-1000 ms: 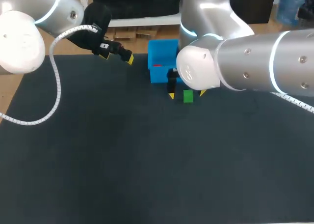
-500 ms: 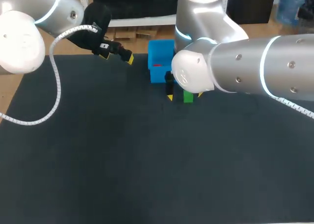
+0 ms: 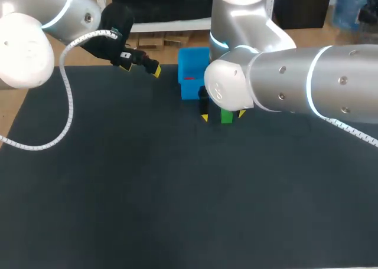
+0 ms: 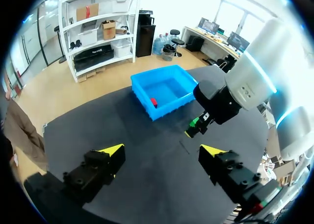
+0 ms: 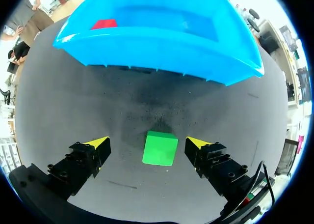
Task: Use the left arm to pick the red cube and place it into the blue plastic box first, then use the right arm to grasp the green cube and put it into the same blue plastic box after the first action is fully finished.
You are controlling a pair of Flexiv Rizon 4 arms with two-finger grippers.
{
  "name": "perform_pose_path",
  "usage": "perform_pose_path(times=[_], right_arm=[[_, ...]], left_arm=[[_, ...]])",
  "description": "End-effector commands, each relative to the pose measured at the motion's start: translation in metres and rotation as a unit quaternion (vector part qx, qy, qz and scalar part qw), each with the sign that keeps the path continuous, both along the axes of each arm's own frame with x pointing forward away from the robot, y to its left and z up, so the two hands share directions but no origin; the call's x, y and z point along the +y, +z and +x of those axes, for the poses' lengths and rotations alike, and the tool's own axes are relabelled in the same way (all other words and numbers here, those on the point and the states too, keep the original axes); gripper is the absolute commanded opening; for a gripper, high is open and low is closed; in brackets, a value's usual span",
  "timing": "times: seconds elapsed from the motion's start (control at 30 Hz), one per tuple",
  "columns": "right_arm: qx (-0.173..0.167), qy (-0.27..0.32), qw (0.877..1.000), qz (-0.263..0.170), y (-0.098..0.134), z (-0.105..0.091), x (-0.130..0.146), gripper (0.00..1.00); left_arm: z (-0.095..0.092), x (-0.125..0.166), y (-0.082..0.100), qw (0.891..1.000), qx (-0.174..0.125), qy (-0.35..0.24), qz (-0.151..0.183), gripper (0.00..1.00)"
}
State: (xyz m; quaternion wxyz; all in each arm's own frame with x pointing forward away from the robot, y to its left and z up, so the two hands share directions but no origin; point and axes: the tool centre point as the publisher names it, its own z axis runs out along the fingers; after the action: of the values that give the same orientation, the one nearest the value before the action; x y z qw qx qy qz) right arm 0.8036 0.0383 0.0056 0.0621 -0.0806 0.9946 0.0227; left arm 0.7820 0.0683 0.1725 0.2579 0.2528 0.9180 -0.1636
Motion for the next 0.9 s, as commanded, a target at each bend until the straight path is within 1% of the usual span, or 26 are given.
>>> perform_pose_path(times=[0.03, 0.4, 0.43, 0.47, 0.5, 0.53, 0.6, 0.63, 0.67, 0.73, 0.77, 0.8, 0.9], right_arm=[[0.001, -0.002, 1.000, 0.000, -0.0006, 0.0006, -0.0006, 1.00], [0.000, -0.010, 1.000, 0.002, -0.0021, 0.0005, -0.0028, 1.00], [0.000, -0.011, 1.000, 0.003, -0.0022, 0.0005, -0.0029, 0.93], [-0.001, -0.012, 1.000, 0.003, -0.0022, 0.0005, -0.0030, 0.64], [-0.001, -0.012, 1.000, 0.003, -0.0023, 0.0005, -0.0030, 0.49], [-0.001, -0.013, 1.000, 0.003, -0.0024, 0.0005, -0.0031, 0.46], [-0.001, -0.013, 1.000, 0.004, -0.0026, 0.0005, -0.0031, 0.44], [-0.001, -0.013, 1.000, 0.005, -0.0027, 0.0004, -0.0031, 0.41], [-0.001, -0.014, 1.000, 0.005, -0.0029, 0.0003, -0.0032, 0.35], [0.000, -0.014, 1.000, 0.006, -0.0033, -0.0002, -0.0035, 0.30], [0.000, -0.014, 1.000, 0.007, -0.0036, -0.0004, -0.0036, 0.06], [0.000, -0.014, 1.000, 0.007, -0.0039, -0.0005, -0.0038, 0.00], [0.001, -0.015, 1.000, 0.009, -0.0044, -0.0010, -0.0043, 0.00]], left_arm=[[0.0000, 0.0013, -0.0007, 1.000, -0.001, -0.002, -0.003, 1.00], [0.0000, 0.0013, -0.0007, 1.000, -0.001, -0.002, -0.003, 1.00], [0.0000, 0.0013, -0.0007, 1.000, -0.001, -0.002, -0.003, 1.00], [0.0000, 0.0013, -0.0007, 1.000, -0.001, -0.002, -0.003, 1.00], [0.0000, 0.0013, -0.0007, 1.000, -0.001, -0.002, -0.003, 1.00], [0.0000, 0.0013, -0.0007, 1.000, -0.001, -0.002, -0.003, 1.00], [0.0000, 0.0013, -0.0007, 1.000, -0.001, -0.002, -0.003, 1.00], [0.0000, 0.0013, -0.0007, 1.000, -0.001, -0.002, -0.003, 1.00], [0.0000, 0.0013, -0.0007, 1.000, -0.001, -0.002, -0.003, 1.00], [0.0000, 0.0013, -0.0007, 1.000, -0.001, -0.002, -0.003, 1.00], [0.0000, 0.0013, -0.0007, 1.000, -0.001, -0.002, -0.003, 1.00], [0.0000, 0.0013, -0.0007, 1.000, -0.001, -0.002, -0.003, 1.00], [0.0000, 0.0013, -0.0007, 1.000, -0.001, -0.002, -0.003, 1.00]])
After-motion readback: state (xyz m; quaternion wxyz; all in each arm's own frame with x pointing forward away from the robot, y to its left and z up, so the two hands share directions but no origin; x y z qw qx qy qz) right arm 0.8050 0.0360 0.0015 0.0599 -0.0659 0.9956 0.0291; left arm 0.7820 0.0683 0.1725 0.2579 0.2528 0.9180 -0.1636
